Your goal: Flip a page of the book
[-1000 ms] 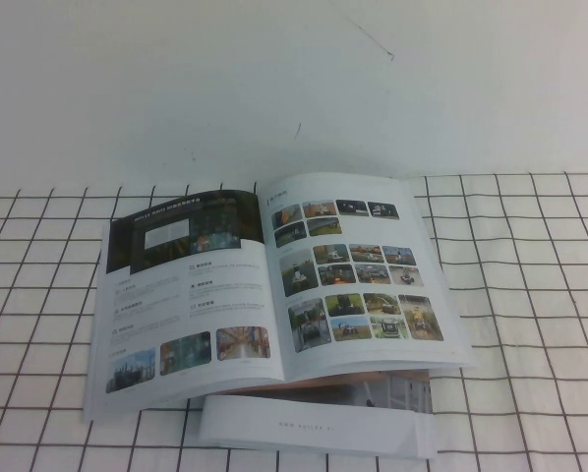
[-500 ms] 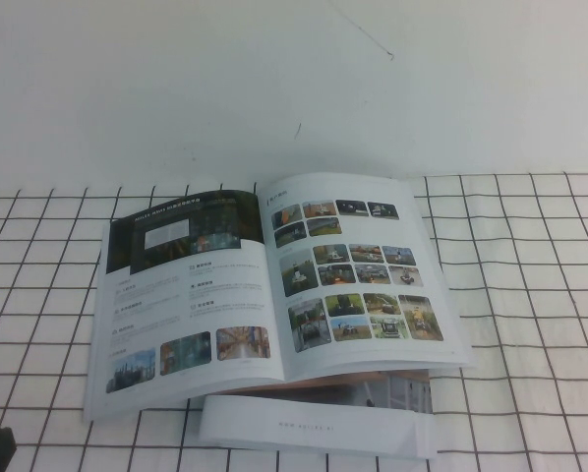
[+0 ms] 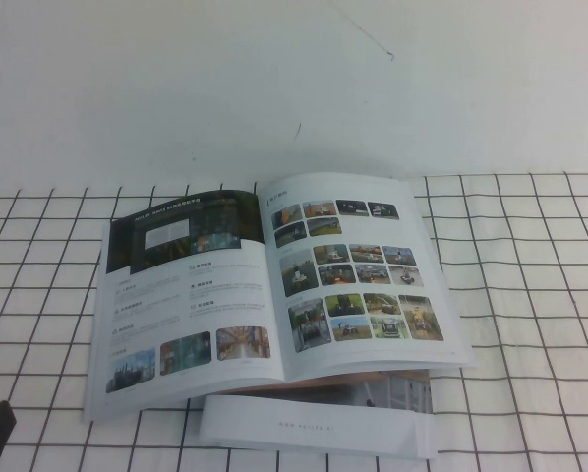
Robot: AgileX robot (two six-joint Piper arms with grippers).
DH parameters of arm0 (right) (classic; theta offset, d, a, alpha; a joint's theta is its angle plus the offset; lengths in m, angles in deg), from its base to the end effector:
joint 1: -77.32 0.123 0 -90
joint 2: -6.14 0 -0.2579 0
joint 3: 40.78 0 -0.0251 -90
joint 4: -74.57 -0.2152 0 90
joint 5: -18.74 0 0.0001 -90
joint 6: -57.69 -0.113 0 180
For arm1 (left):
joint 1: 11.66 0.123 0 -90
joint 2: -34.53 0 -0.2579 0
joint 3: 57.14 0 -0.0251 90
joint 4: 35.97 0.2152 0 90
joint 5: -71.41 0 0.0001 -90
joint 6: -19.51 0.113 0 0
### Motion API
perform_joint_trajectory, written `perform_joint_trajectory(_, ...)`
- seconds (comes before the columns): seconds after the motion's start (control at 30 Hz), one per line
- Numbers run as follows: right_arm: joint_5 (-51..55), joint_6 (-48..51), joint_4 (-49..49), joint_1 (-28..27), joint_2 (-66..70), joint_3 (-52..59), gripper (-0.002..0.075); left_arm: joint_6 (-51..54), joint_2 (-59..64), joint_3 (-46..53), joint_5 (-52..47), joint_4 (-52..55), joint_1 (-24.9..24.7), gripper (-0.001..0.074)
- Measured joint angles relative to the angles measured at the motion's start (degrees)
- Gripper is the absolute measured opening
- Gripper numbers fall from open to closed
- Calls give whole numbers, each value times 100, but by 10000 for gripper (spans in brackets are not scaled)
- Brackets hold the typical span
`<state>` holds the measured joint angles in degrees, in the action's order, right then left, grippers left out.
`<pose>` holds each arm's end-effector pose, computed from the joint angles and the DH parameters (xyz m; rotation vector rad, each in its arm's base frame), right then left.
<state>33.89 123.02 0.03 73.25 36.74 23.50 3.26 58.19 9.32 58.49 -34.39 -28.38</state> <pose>0.1043 0.0212 0.2438 0.0041 1.7309 0.2792 0.0855 -0.0250 0.2256 0.0274 1.8148 -0.3854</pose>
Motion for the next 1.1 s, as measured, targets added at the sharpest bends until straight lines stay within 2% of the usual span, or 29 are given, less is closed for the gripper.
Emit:
perform_joint_trajectory(0.2,-1514,521,-615,0,0,236,-1,0,0,22,-201,0,0,-2)
perform_joint_trajectory(0.33,-2062,646,-833,0,0,370,-1,0,0,47,-235,-11,-105,-2)
perform_joint_trajectory(0.73,-2141,707,-1120,0,0,405,-1,0,-47,69,-757,-34,-199,-2)
perform_joint_trajectory(1.1,-2161,707,-1128,0,0,405,-1,347,-1157,69,-941,618,-32,-2)
